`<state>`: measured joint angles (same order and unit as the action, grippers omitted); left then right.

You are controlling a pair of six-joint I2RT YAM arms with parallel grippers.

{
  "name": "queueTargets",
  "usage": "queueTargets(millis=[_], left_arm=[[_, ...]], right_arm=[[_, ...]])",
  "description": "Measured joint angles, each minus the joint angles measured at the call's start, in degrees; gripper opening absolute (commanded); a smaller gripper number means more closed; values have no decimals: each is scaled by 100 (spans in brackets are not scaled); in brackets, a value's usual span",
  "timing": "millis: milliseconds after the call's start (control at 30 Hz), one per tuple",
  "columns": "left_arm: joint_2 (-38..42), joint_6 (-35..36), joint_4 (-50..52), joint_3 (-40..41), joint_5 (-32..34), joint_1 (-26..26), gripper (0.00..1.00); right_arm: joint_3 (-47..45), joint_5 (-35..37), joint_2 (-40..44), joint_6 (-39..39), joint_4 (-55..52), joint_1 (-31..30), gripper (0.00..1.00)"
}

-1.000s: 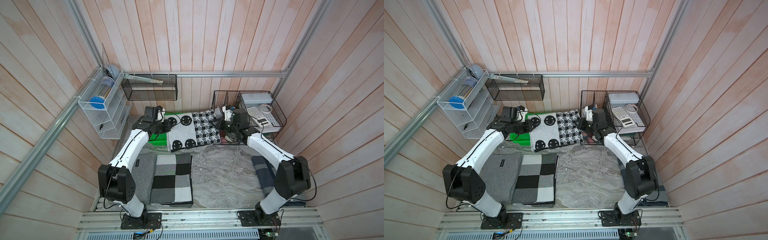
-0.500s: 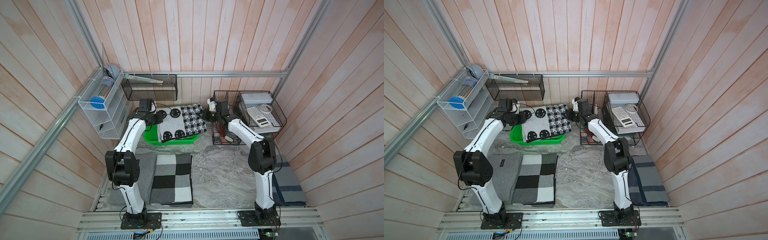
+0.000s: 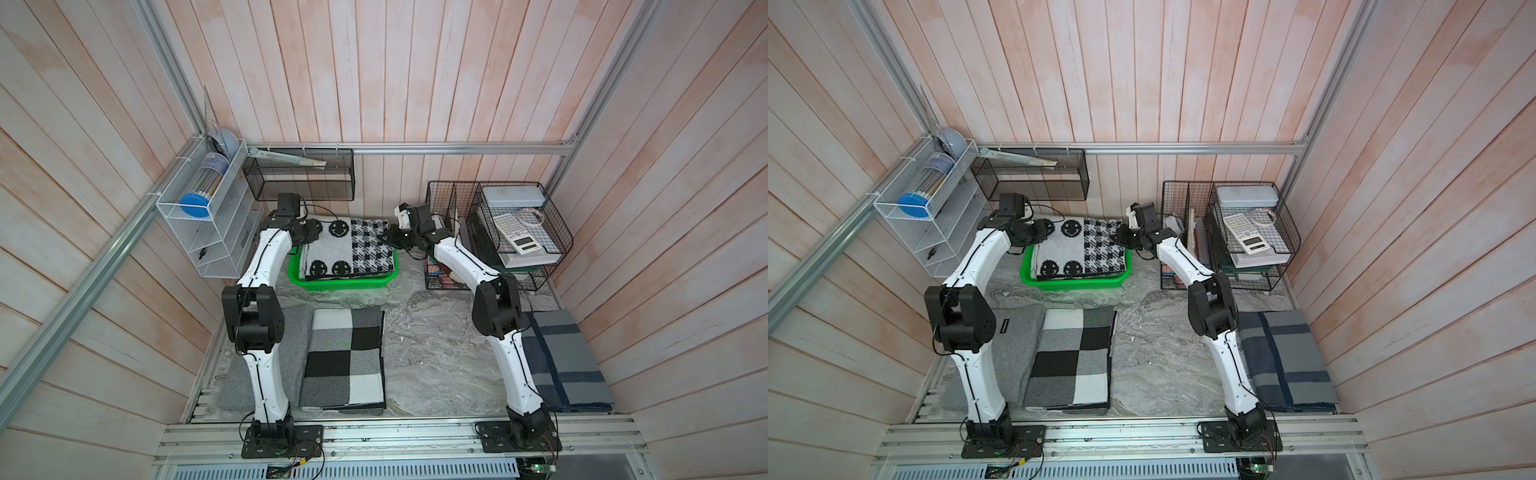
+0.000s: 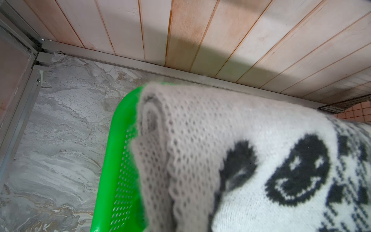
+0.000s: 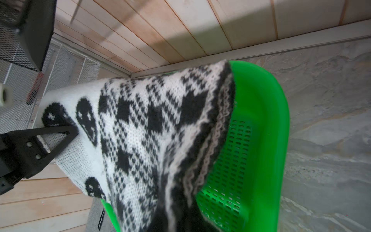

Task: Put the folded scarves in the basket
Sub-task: Place the scarf in the basket, then adjust the scarf at the center of the board.

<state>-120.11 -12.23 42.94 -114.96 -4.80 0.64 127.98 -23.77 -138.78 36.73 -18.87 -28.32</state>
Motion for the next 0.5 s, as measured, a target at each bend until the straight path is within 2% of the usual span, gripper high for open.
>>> queueTargets(millis=[200,267,333,400,467,500], left_arm=[[-267,2,13,-76,-4,0,0],[-352,2,39,-76,28,0,0],[-431,2,63,-87,57,0,5],[-496,4,83,-105,72,0,16],[-540,26,87,-140,96,0,36],[-553,26,96,-168,120,-4,47]], right_arm=[[118,144,-203,-59,-55,0,0],[173,179,-260,-76,-66,0,7],[199,212,-299,-79,-68,-2,14],[221,240,-337,-72,-68,-4,22],[251,291,-382,-61,-68,-7,33],[260,321,-398,-59,-66,-4,36]])
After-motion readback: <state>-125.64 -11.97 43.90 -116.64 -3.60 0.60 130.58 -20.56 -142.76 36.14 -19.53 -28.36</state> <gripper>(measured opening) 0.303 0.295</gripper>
